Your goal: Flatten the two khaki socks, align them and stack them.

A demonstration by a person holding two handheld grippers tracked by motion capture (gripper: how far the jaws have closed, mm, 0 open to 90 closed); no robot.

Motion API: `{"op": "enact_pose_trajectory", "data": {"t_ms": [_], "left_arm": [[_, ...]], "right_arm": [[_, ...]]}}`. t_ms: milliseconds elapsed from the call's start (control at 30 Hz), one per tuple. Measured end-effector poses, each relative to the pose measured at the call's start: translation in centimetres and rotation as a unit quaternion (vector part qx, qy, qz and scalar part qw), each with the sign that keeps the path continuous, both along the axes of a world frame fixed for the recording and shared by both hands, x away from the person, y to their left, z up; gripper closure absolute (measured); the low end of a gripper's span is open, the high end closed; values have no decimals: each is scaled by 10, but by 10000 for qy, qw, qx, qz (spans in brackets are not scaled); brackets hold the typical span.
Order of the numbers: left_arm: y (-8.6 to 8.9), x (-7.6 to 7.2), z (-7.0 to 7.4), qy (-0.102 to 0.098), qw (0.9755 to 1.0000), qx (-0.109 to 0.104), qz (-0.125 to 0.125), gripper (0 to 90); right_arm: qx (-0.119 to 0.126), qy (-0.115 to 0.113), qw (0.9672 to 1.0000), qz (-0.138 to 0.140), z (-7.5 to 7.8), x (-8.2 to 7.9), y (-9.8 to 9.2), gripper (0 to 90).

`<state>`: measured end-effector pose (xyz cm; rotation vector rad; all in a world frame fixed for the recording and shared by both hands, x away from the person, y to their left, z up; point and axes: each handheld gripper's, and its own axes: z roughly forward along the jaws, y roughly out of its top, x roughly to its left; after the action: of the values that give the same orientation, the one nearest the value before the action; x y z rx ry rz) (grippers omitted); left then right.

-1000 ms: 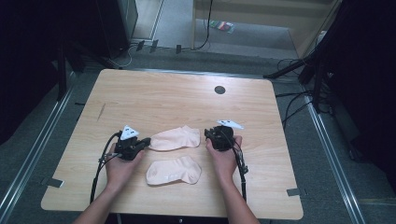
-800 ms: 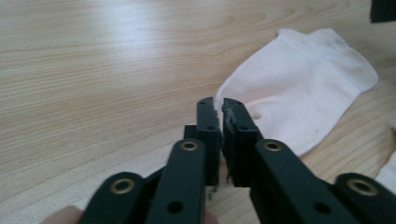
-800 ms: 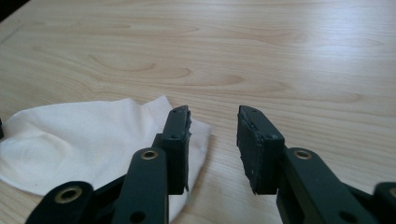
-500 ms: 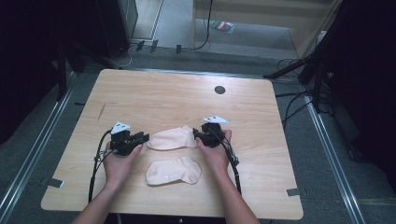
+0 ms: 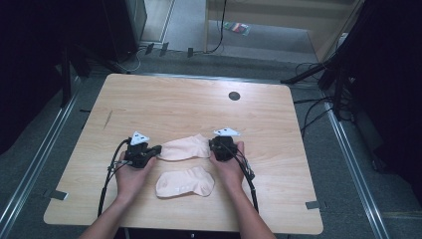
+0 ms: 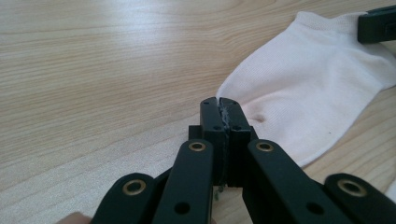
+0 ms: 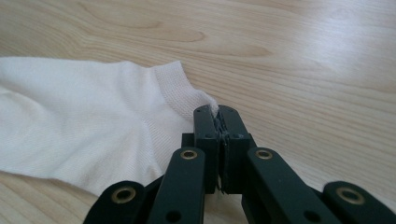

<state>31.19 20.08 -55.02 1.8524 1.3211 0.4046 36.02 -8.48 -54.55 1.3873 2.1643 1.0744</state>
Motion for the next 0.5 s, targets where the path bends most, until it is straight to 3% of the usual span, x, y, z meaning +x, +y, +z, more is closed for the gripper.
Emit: {"op": "enact_pose_trajectory", "data": {"t_ms": [267,500], "left_arm": [[10,-4,5,-36,9997,-205,-108,900],[17,-16,22,-254,9987,-387,-227,900]], "right_arm": [[323,-30,9994,-142,9,-11,-17,900],[476,-107,9988,-83,23,-31,-22,900]]}}
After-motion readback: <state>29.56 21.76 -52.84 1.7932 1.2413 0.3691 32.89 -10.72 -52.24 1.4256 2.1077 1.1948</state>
